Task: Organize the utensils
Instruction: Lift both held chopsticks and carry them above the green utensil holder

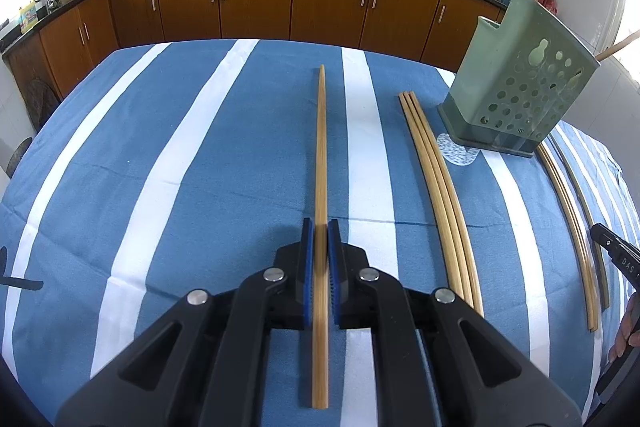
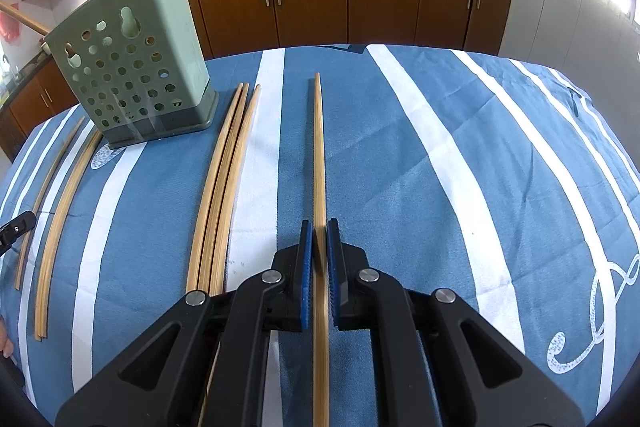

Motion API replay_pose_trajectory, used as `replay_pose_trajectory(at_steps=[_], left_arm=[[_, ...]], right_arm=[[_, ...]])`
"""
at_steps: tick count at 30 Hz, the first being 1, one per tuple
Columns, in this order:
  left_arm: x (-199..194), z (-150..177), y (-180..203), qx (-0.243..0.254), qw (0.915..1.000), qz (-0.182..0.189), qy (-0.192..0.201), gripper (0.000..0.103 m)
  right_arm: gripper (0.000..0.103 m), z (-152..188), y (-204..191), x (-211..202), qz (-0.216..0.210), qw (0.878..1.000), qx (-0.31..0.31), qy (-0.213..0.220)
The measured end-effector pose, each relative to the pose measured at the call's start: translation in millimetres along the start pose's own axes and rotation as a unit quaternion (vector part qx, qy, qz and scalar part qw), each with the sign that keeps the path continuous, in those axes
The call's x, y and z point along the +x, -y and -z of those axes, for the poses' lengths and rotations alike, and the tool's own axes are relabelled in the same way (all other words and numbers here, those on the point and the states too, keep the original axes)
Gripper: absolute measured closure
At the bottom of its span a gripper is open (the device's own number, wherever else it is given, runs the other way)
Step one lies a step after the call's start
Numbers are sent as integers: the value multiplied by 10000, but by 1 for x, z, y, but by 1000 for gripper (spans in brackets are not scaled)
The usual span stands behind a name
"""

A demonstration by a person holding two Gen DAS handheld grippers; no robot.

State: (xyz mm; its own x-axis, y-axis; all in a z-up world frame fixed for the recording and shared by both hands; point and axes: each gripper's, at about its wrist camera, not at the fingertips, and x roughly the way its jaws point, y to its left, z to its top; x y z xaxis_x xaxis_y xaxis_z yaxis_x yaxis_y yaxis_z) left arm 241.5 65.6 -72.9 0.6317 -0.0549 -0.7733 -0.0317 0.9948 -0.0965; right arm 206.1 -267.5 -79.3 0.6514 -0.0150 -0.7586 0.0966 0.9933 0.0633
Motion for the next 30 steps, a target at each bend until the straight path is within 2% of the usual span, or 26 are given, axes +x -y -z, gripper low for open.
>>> replay_pose_trajectory(at_steps=[27,30], left_arm=[[-11,14,2,174,9998,-49,-17,95],[-13,14,0,176,9998,7,-12,95]], right_arm=[[95,11,3,-9,-169,9998,146,-2],[95,11,6,-14,-248,9994,199,126]])
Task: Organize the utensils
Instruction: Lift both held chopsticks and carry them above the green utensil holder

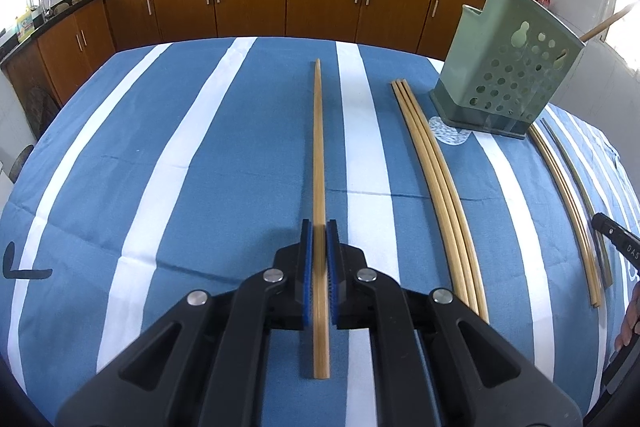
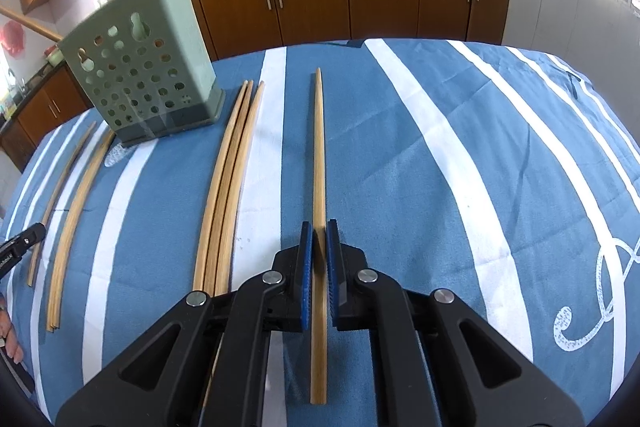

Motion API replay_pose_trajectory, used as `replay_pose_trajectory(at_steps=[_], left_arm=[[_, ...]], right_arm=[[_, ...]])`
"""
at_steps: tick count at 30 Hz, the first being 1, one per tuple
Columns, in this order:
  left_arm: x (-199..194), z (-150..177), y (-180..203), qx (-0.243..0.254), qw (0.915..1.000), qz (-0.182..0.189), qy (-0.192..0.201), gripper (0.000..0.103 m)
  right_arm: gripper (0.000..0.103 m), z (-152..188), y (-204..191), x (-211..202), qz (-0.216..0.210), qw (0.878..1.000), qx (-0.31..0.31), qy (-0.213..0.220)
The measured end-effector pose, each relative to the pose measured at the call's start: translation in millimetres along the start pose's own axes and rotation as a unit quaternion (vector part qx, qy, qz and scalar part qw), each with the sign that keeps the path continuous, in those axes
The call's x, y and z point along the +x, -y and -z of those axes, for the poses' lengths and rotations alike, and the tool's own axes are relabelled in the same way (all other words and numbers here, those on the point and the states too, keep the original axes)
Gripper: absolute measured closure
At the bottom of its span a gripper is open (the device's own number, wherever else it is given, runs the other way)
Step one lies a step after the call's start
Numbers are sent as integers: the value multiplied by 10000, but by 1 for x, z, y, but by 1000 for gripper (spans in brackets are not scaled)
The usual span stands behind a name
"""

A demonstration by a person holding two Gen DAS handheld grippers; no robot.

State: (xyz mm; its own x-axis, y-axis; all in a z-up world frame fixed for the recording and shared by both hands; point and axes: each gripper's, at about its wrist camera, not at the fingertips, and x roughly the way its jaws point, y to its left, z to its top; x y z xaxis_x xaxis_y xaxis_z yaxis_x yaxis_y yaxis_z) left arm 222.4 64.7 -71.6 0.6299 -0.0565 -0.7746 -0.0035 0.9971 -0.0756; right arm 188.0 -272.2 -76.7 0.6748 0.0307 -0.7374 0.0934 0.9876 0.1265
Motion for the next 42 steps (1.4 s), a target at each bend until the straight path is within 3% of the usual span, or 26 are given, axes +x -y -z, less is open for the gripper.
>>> replay_pose_trajectory(at_steps=[5,17,30,42], left_arm=[[-26,-3,-4,-64,9991,175,383,95],[-79,-27,-1,-140,9923,299,1197,95],[-126,-56,4,-88,9824,511,1793,95],[-189,-76,18,-63,9631,1115,2447,95]], right_arm=[[96,-1,1,-29,-64,9982,29,601],[96,-19,-2,-67,-330,9892,130,1422],[96,-44,-7,-102,-722,9776,221,1965],[96,-74,-31,-174,-1802,9420,80,2832]])
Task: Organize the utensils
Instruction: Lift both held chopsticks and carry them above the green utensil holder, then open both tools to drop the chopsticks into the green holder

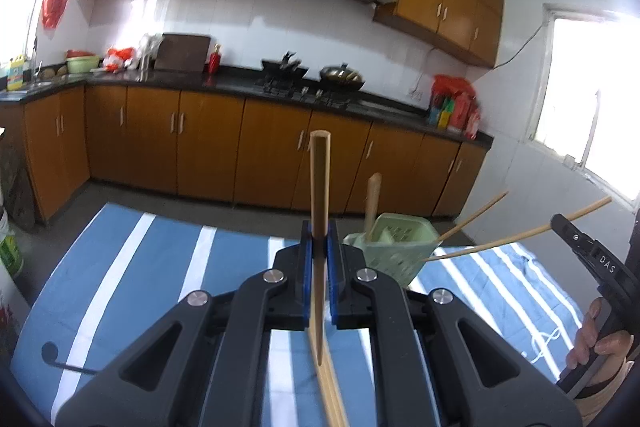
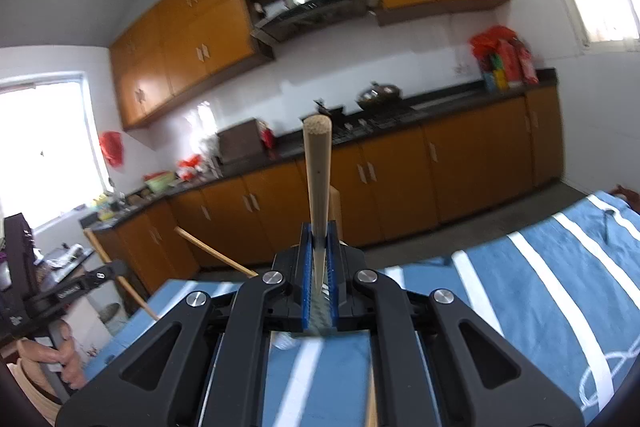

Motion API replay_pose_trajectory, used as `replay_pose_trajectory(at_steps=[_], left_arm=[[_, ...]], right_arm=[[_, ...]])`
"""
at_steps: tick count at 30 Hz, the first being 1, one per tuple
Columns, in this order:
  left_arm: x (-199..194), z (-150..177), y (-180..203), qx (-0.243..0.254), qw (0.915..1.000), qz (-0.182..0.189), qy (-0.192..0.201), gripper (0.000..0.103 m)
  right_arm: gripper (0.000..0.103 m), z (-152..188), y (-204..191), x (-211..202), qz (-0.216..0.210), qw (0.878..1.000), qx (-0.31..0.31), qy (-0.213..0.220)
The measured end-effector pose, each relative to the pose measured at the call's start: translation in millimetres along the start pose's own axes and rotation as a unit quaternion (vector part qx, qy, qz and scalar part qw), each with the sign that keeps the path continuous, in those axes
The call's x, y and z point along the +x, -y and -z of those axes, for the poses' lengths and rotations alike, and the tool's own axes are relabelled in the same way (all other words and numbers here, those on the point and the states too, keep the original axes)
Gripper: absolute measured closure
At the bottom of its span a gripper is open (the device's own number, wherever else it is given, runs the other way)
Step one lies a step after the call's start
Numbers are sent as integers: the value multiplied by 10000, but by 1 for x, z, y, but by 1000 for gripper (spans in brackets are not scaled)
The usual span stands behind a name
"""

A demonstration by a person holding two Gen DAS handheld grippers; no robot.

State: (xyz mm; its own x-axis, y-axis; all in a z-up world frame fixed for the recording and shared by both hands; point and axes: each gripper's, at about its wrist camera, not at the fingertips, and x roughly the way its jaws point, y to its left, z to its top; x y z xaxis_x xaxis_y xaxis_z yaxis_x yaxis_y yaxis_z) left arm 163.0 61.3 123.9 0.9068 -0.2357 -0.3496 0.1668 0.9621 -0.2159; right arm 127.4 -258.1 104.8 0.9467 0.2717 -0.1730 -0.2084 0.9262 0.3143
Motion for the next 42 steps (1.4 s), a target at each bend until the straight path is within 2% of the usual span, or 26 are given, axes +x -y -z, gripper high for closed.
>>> replay_pose_trajectory(at_steps=[3,7,11,15,19,26,35,37,39,42], left_arm=[[-4,-14,16,81,9996,132,222,95],[-3,-36,37,141,9980,287,541,95],[3,-66,55,40,9948,500,884,95],[23,-90,73,63,9914,438,1235,95],[56,-87,83,121,9923,281,1203,95],[103,-62,90,327,9961,178,799,95],[128,-48,78,269,9987,97,433,95],[129,-46,76,194,9991,86,371,90],[127,-48,74,161,9992,35,373,80],[118,-50,70,160,9989,12,448,73]], right_arm=[[96,-11,-10,1,-162,9997,-72,152],[96,-26,-18,13,-10,9995,-212,236],[96,-39,-17,35,176,9995,-260,3],[96,-45,-15,54,249,9988,-322,-271],[96,-42,-9,78,263,9969,-327,-671],[96,-25,0,105,273,9930,-210,-1131],[95,-22,-6,104,267,9915,-208,-1259],[94,-25,-10,105,269,9913,-212,-1267],[83,-28,-12,103,285,9917,-204,-1233],[75,-33,-13,96,298,9933,-167,-1102]])
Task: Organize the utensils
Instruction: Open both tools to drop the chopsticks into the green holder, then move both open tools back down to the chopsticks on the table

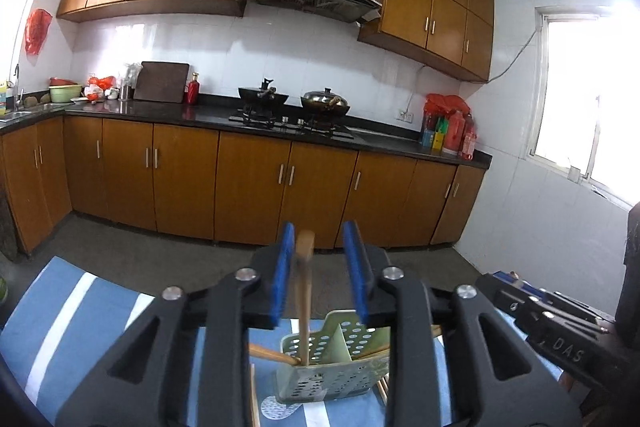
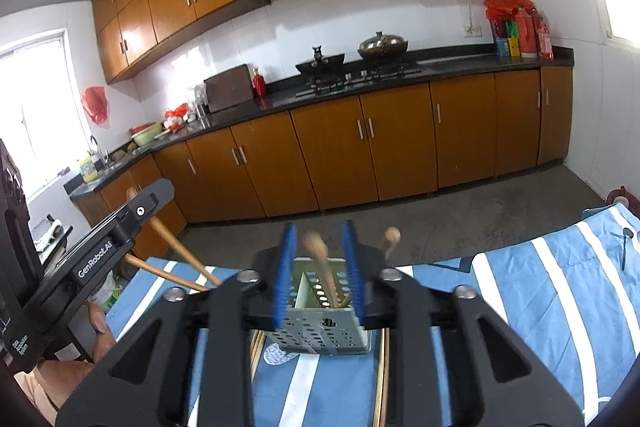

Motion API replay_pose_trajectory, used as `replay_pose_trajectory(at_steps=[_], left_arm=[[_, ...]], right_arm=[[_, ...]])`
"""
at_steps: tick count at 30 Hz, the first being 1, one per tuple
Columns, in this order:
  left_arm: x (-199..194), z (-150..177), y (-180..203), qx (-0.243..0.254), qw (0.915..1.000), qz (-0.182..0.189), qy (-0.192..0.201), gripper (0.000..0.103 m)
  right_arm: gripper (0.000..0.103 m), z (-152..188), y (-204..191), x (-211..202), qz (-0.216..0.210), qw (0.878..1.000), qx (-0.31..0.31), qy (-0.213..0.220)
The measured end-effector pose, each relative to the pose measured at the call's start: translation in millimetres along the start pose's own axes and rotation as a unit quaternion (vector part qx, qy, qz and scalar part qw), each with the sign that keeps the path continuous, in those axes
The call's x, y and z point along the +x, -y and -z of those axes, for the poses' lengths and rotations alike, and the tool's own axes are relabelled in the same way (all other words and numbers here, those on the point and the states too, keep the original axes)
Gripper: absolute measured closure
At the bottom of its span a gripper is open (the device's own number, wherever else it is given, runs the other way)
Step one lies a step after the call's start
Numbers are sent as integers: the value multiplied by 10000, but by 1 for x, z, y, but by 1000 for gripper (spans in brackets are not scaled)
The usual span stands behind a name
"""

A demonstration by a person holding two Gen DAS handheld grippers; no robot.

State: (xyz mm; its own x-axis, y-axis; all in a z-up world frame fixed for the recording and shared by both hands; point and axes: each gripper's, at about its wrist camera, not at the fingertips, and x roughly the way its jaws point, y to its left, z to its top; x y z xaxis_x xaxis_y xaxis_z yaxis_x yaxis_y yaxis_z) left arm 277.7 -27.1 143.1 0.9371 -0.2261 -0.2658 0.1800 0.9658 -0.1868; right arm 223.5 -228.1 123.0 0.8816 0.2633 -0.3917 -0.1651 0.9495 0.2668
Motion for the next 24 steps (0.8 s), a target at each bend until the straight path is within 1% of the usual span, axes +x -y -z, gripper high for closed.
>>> replay_pose_trajectory(at_steps=[2,6,8,10,12,13,15,16,17,18,19,20,21,24], left_arm=[[-10,-2,-4,-15,10000,-27,69,71],[-40,-1,-15,-112,9998,-85,163,66],[-57,6,-23,-145,9997,-164,139,64],[-74,21,-34,-181,9995,-272,28,61],[-86,40,-45,-155,9991,-392,-98,56],[-88,55,-52,-93,9982,-528,-255,56],[-86,80,-63,-18,9957,-704,-599,56],[-79,100,-72,-44,9920,-845,-933,56],[-76,109,-78,-84,9898,-909,-1091,58],[-74,120,-84,-146,9876,-959,-1237,61],[-70,135,-91,-225,9841,-1025,-1430,62],[-69,142,-94,-268,9824,-1044,-1526,63],[-68,152,-98,-350,9801,-1038,-1656,63],[-63,166,-103,-422,9761,-1000,-1883,64]], right_arm=[[74,-1,1,-11,25,9999,27,153],[74,1,6,-40,216,9984,42,516],[74,9,12,-55,346,9973,105,645],[74,26,26,-66,563,9961,223,636],[74,48,40,-63,777,9956,353,378],[74,60,49,-57,834,9955,424,140],[75,92,65,-36,898,9931,567,-491],[76,107,70,-24,902,9906,634,-810],[81,126,76,-9,830,9871,709,-1168],[83,136,77,-2,773,9851,727,-1351],[83,148,77,7,697,9829,745,-1535],[84,158,76,14,652,9806,744,-1690],[84,163,75,19,617,9795,734,-1772],[86,176,72,33,538,9760,693,-1995]])
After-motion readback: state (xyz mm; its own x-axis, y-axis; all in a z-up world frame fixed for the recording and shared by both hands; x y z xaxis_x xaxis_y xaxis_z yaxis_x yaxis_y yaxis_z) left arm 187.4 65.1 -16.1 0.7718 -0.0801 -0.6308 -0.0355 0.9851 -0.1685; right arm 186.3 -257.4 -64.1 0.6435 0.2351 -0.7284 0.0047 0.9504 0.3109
